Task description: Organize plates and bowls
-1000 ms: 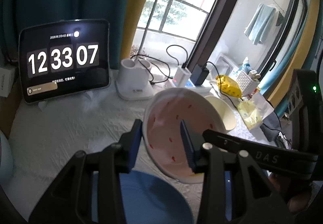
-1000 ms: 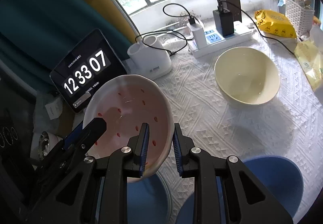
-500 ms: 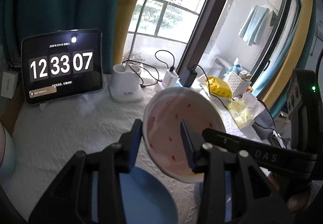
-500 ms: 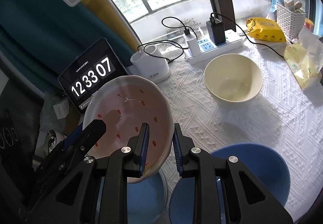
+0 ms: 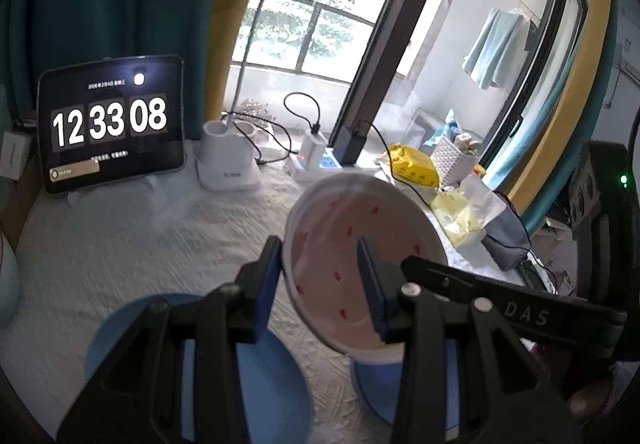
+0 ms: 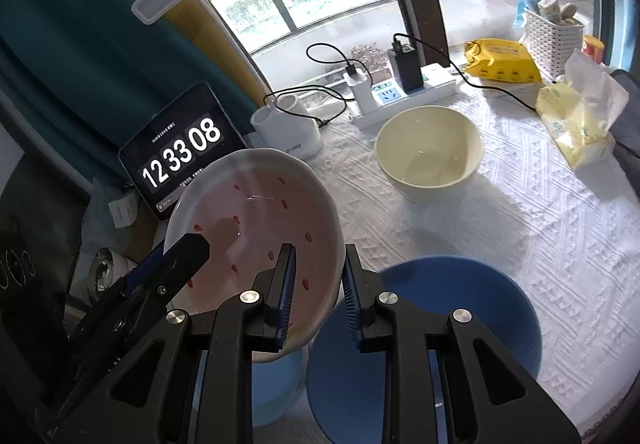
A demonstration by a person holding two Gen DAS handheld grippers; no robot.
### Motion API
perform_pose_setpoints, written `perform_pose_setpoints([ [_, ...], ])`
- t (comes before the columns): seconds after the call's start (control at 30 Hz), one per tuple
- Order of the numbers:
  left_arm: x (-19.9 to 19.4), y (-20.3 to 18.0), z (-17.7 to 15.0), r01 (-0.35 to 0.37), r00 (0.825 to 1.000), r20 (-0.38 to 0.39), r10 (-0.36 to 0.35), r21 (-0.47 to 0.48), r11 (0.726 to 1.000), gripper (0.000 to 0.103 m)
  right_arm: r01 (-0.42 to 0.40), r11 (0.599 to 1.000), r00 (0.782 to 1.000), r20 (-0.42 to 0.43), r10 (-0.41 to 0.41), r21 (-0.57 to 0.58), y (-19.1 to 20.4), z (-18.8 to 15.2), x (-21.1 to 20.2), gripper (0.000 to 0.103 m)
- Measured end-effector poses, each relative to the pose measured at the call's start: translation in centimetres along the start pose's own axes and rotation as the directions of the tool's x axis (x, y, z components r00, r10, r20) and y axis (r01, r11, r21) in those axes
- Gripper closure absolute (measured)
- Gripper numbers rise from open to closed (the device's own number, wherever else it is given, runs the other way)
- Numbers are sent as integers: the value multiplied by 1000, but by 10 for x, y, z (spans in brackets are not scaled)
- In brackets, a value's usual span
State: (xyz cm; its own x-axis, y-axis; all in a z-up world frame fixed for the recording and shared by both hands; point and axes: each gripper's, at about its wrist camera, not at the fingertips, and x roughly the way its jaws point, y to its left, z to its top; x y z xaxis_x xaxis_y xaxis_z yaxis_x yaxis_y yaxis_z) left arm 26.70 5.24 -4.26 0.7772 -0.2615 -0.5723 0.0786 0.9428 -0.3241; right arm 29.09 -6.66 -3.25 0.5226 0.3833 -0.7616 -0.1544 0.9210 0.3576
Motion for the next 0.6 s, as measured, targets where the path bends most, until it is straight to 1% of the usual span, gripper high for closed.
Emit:
perform_pose_setpoints([
  [0.3,-4,-23,-9,12,1000,-1,-12,26,1000,63,3,1000,1000,10,-3,22,-18,-10,-15,78],
  [0.6,2,-48,-23,28,999,-24,-27,48,998,63,20,999,1000,19,-21,51,-42,-21,-30,78],
])
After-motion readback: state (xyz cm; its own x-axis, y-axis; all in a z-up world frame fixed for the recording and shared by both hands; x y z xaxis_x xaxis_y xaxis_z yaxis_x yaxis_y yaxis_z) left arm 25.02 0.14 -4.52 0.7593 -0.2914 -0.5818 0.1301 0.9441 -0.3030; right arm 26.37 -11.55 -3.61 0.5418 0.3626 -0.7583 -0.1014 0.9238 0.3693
